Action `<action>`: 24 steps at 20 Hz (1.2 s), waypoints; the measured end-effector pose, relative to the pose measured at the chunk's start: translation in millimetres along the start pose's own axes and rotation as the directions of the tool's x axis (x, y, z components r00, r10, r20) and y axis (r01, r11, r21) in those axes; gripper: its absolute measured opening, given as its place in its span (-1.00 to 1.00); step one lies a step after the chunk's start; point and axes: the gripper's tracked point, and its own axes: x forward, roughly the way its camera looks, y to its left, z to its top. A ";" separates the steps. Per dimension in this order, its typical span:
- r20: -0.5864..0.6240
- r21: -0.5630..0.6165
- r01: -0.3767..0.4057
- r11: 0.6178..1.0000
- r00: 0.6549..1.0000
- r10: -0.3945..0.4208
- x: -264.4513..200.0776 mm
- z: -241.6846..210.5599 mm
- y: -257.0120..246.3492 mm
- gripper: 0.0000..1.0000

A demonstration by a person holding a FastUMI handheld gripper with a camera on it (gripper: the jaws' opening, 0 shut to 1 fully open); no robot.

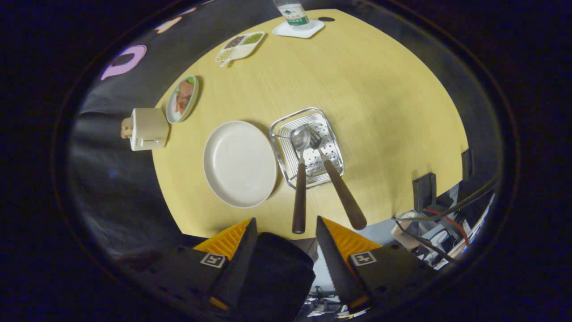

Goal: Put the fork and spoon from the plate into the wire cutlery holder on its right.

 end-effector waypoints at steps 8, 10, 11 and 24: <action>0.347 -0.022 -0.259 0.966 0.904 0.251 -71.5 4.7 69.8 1.00; 0.471 -0.056 -0.306 0.950 0.831 0.295 -89.9 16.7 84.6 1.00; 0.534 -0.080 -0.313 0.946 0.788 0.306 -98.3 23.7 89.1 1.00; 0.922 -0.342 -0.142 0.929 0.140 0.361 -198.8 55.2 109.1 1.00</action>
